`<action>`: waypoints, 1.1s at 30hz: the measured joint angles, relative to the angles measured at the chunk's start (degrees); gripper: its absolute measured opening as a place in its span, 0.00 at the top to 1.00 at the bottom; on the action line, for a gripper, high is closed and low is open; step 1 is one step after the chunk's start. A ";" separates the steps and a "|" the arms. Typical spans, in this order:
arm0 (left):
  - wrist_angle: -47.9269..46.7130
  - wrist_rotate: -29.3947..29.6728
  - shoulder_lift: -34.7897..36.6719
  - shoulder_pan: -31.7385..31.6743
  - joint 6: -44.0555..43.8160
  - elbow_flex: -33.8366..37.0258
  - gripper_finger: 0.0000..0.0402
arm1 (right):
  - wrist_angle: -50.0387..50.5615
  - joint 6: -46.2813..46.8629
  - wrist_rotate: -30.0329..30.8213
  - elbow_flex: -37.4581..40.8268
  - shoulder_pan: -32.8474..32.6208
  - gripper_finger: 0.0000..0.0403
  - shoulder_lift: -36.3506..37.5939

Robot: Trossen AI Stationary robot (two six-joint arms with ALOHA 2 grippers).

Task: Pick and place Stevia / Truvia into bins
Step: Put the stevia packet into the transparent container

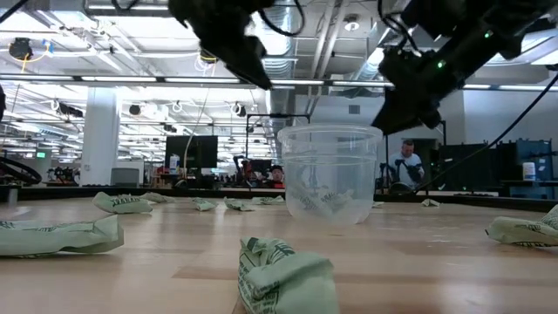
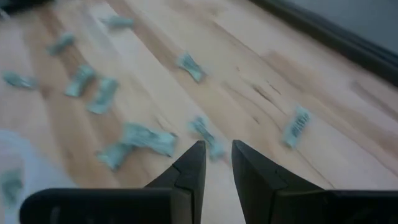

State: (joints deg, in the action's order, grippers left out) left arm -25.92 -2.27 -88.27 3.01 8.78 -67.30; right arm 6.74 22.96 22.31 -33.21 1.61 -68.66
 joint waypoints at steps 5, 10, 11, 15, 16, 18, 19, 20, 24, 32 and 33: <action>-13.86 8.93 5.84 -1.91 -1.19 -0.10 0.66 | 4.12 -2.08 -5.20 0.00 5.72 0.82 0.00; -17.28 8.28 9.64 -5.01 -3.55 0.89 0.66 | 4.17 -10.36 -8.77 0.00 8.98 0.82 0.00; -16.28 7.58 10.33 -5.63 -3.29 1.99 0.66 | 4.19 -12.04 -9.31 0.00 9.39 0.82 0.00; -11.92 3.89 13.07 -8.92 -1.65 8.21 0.66 | 4.55 -17.24 -11.59 0.00 10.30 0.82 0.00; -10.43 2.92 13.83 -9.85 -1.63 10.10 0.66 | 4.60 -18.22 -12.04 0.00 10.45 0.82 0.00; -6.72 0.84 15.61 -11.82 -1.68 13.88 0.66 | 4.69 -20.08 -12.19 0.00 10.53 0.82 0.00; -4.70 -0.52 16.66 -12.69 -1.72 15.78 0.66 | 4.79 -20.99 -12.21 0.00 10.53 0.81 0.00; -2.40 -2.10 17.74 -13.47 -1.87 17.63 0.66 | 4.85 -21.59 -12.20 0.00 10.53 0.79 0.00; 4.71 -7.35 22.31 -16.20 -2.44 24.35 0.66 | 4.71 -21.92 -11.91 0.00 10.53 0.69 -0.14; 15.02 -7.93 29.42 -18.33 -5.16 35.30 0.66 | -0.24 -21.51 -12.61 -0.12 11.60 0.49 -8.71; 16.03 -7.93 29.95 -18.46 -5.56 36.13 0.66 | 0.01 -21.61 -12.66 -0.37 12.00 0.48 -10.15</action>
State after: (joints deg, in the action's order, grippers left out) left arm -9.89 -10.20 -58.32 -15.46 3.22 -31.16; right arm 6.75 1.35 9.65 -33.58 13.61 -78.81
